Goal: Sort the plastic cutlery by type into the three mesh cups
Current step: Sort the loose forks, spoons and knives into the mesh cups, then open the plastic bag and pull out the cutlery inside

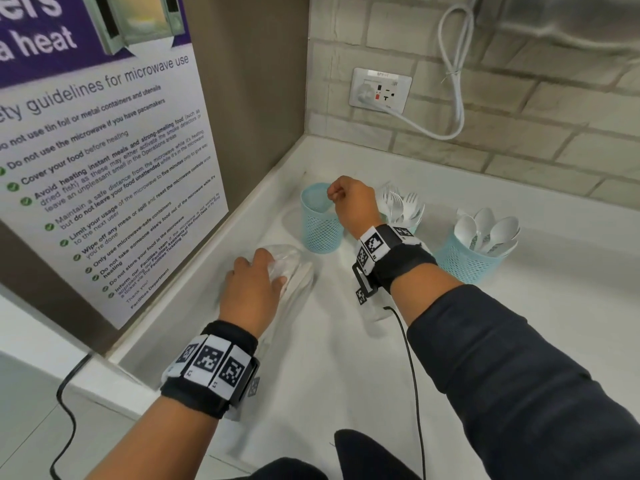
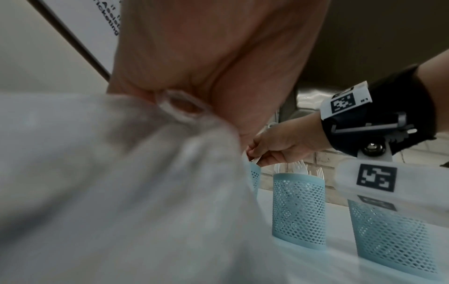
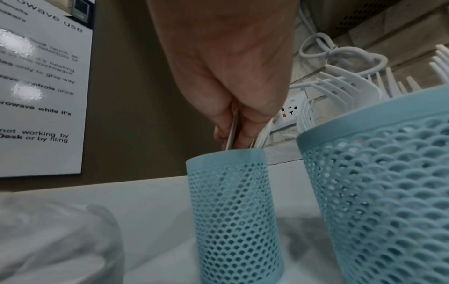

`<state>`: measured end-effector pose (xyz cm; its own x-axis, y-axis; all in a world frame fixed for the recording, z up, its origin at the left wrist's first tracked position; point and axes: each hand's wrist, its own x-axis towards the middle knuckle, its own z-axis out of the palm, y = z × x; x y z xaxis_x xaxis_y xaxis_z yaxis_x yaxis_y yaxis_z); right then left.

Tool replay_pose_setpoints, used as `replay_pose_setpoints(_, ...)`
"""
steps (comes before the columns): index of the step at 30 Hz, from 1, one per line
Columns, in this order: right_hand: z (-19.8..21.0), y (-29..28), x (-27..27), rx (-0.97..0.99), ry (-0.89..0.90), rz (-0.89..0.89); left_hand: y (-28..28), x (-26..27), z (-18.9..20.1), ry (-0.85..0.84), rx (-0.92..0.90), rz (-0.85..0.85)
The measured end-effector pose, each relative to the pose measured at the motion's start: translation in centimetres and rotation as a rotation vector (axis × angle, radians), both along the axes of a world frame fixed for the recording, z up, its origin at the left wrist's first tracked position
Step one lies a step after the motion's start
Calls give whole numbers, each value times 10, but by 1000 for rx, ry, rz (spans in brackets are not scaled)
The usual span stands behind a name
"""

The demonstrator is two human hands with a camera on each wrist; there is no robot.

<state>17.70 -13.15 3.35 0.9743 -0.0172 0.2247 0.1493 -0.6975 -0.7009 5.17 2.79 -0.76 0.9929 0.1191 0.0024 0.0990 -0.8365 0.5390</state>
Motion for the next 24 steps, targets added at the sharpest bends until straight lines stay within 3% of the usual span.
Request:
replay_pose_setpoints(8,6,4,-6,-240,35,126,-4,2,2,-92,-73,-23)
replay_pose_setpoints(13,10,-3,-18,-269,-315,46,-9,4,8,-185,-126,-48)
replay_pose_setpoints(16,20,-10,-27,-220,-382,-18,-15,2,12,-256,-162,-107)
replay_pose_setpoints(20,31,-28,-40,-133,-389,-54,-31,-1,23,-315,-272,-302)
replay_pose_setpoints(24,36,-52,-54,-107,-325,-94,-54,0,32,-231,-393,-570)
